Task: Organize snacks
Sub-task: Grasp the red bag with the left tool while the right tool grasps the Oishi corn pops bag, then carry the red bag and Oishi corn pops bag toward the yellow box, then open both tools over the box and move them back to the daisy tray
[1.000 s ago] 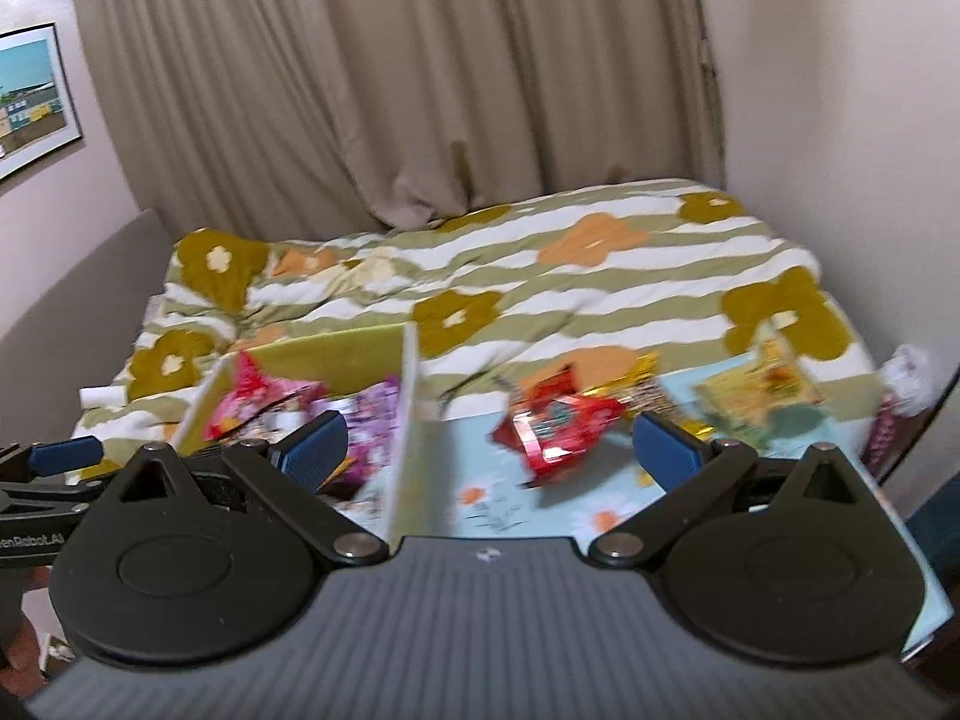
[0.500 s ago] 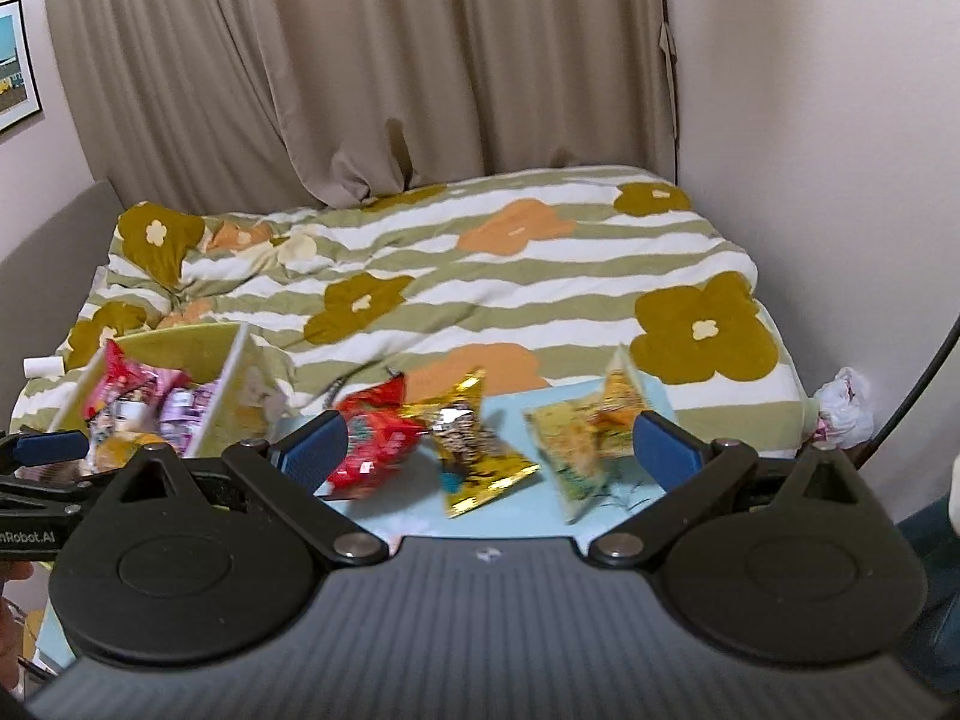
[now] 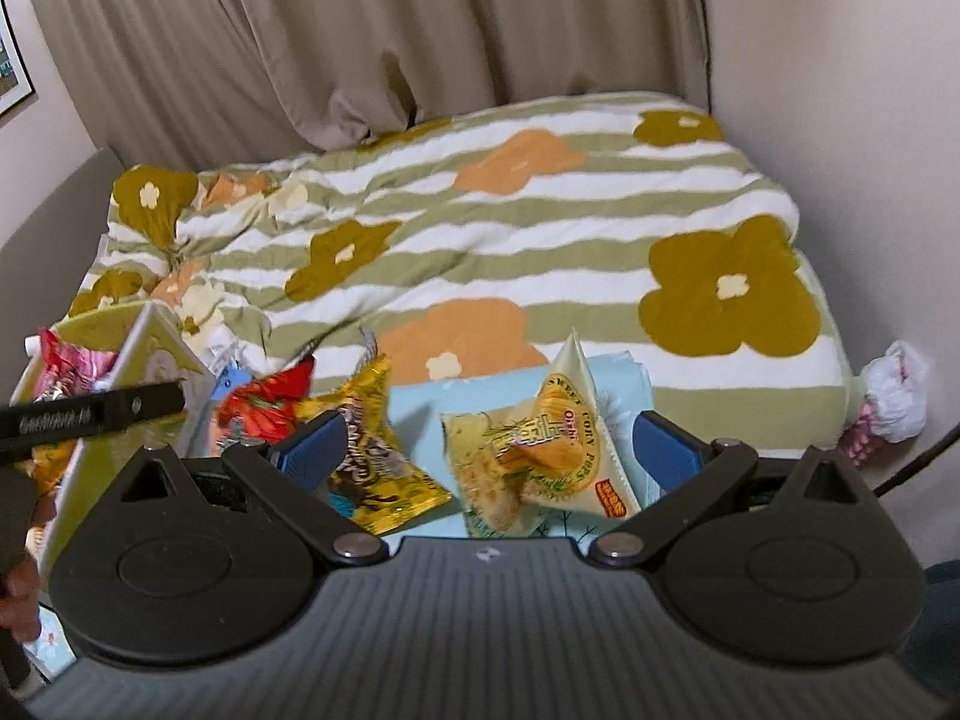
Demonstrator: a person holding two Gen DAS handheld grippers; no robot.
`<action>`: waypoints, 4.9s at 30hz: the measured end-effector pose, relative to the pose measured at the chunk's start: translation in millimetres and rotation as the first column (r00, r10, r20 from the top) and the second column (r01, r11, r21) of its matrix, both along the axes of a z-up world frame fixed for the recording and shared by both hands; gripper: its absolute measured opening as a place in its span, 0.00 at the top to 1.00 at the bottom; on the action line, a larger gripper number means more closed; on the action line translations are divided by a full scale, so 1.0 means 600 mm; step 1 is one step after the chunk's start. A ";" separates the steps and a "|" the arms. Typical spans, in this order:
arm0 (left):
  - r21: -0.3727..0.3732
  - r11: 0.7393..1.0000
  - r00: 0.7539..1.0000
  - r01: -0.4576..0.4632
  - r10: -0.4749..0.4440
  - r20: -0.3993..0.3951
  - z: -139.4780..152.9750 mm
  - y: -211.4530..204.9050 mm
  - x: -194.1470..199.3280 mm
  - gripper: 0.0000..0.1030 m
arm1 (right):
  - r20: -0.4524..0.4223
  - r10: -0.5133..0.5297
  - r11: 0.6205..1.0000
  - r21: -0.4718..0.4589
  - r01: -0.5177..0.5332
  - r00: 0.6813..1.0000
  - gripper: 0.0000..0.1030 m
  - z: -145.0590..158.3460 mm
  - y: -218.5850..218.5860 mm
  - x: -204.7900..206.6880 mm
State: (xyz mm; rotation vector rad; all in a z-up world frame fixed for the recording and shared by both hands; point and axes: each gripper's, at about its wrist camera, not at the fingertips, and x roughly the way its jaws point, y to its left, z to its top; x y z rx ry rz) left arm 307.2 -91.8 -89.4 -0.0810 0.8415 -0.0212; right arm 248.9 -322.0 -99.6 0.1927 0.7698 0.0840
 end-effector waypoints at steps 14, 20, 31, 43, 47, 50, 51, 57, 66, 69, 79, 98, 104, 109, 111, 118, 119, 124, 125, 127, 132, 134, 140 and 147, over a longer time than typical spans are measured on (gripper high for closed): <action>-0.031 0.996 0.979 -0.079 0.072 -0.191 -0.121 0.007 0.100 0.05 | -0.051 0.093 0.995 -0.015 -0.094 0.994 0.00 -0.080 -0.020 0.072; -0.059 0.996 0.975 -0.069 0.055 -0.216 -0.134 0.006 0.095 0.15 | -0.067 0.119 0.993 -0.009 -0.120 0.991 0.00 -0.093 -0.019 0.084; -0.049 0.999 0.978 -0.017 0.006 -0.209 -0.133 0.002 0.073 0.35 | -0.097 0.154 0.987 -0.022 -0.157 0.983 0.00 -0.117 -0.008 0.099; -0.003 1.000 0.986 0.017 -0.017 -0.164 -0.107 -0.007 0.026 0.36 | -0.143 0.172 0.983 -0.041 -0.179 0.975 0.05 -0.142 -0.002 0.102; 0.011 1.000 0.989 0.016 -0.015 -0.150 -0.100 -0.005 0.013 0.36 | -0.132 0.169 0.983 -0.043 -0.176 0.977 0.18 -0.139 -0.003 0.090; 0.024 1.000 0.991 0.008 -0.005 -0.132 -0.091 -0.002 0.002 0.36 | -0.119 0.160 0.985 -0.049 -0.167 0.980 0.22 -0.129 -0.005 0.079; 0.027 1.000 0.992 0.006 -0.002 -0.124 -0.087 -0.002 -0.002 0.36 | -0.111 0.155 0.986 -0.052 -0.161 0.982 0.22 -0.125 -0.005 0.074; 0.019 1.000 0.997 0.000 0.001 -0.080 -0.050 0.008 -0.033 0.36 | -0.058 0.141 0.987 -0.069 -0.145 0.988 0.22 -0.083 -0.002 0.043; 0.005 1.000 0.998 -0.022 0.021 0.058 0.068 0.041 -0.101 0.36 | 0.035 0.186 0.981 -0.067 -0.183 0.982 0.22 0.024 0.050 0.006; 0.022 0.999 0.994 -0.039 0.037 0.106 0.110 0.071 -0.120 0.36 | 0.078 0.221 0.975 -0.053 -0.218 0.972 0.22 0.063 0.088 0.000; 0.041 0.995 0.976 -0.096 0.086 0.202 0.204 0.235 -0.146 0.36 | 0.182 0.288 0.957 -0.005 -0.292 0.940 0.22 0.155 0.261 0.003; -0.096 0.995 0.999 0.040 -0.039 0.016 0.149 0.491 -0.010 0.32 | 0.142 0.201 0.978 0.023 -0.207 0.969 0.22 0.165 0.546 0.061; -0.179 0.983 0.999 0.043 -0.040 0.021 0.140 0.522 -0.016 0.00 | 0.104 0.169 0.985 0.008 -0.171 0.980 0.22 0.149 0.567 0.061; -0.201 0.979 1.000 0.026 -0.024 0.014 0.146 0.539 -0.038 0.00 | 0.098 0.166 0.986 -0.002 -0.167 0.981 0.22 0.146 0.571 0.056; -0.191 0.981 1.000 0.013 -0.008 0.025 0.152 0.540 -0.050 0.00 | 0.101 0.170 0.985 -0.004 -0.171 0.980 0.22 0.146 0.572 0.056; -0.136 0.991 0.997 0.000 0.010 0.072 0.162 0.534 -0.071 0.00 | 0.112 0.190 0.982 -0.016 -0.190 0.975 0.20 0.148 0.580 0.079; -0.128 0.992 0.997 -0.001 0.011 0.075 0.162 0.532 -0.073 0.00 | 0.107 0.196 0.981 -0.016 -0.195 0.975 0.20 0.147 0.583 0.084; -0.089 0.996 0.996 -0.013 0.021 0.087 0.157 0.532 -0.072 0.00 | 0.077 0.226 0.974 -0.011 -0.226 0.971 0.18 0.128 0.604 0.120; -0.084 0.996 0.996 -0.015 0.022 0.085 0.155 0.532 -0.072 0.00 | 0.074 0.228 0.974 -0.003 -0.228 0.971 0.18 0.122 0.608 0.127; -0.072 0.997 0.996 -0.019 0.024 0.080 0.150 0.532 -0.071 0.00 | 0.068 0.227 0.973 0.026 -0.229 0.971 0.07 0.109 0.614 0.141; -0.036 0.999 0.997 -0.022 0.025 0.072 0.140 0.530 -0.074 0.00 | 0.072 0.204 0.975 0.070 -0.209 0.976 0.00 0.092 0.610 0.142; -0.031 0.999 0.997 -0.023 0.025 0.072 0.139 0.531 -0.075 0.00 | 0.068 0.203 0.976 0.066 -0.207 0.977 0.00 0.089 0.610 0.140; -0.047 0.999 0.996 -0.020 0.024 0.081 0.143 0.535 -0.082 0.00 | 0.078 0.198 0.977 0.063 -0.203 0.977 0.00 0.100 0.609 0.123; -0.073 0.997 0.992 0.003 0.006 0.124 0.169 0.528 -0.111 0.00 | 0.141 0.193 0.979 0.035 -0.199 0.971 0.00 0.141 0.604 0.076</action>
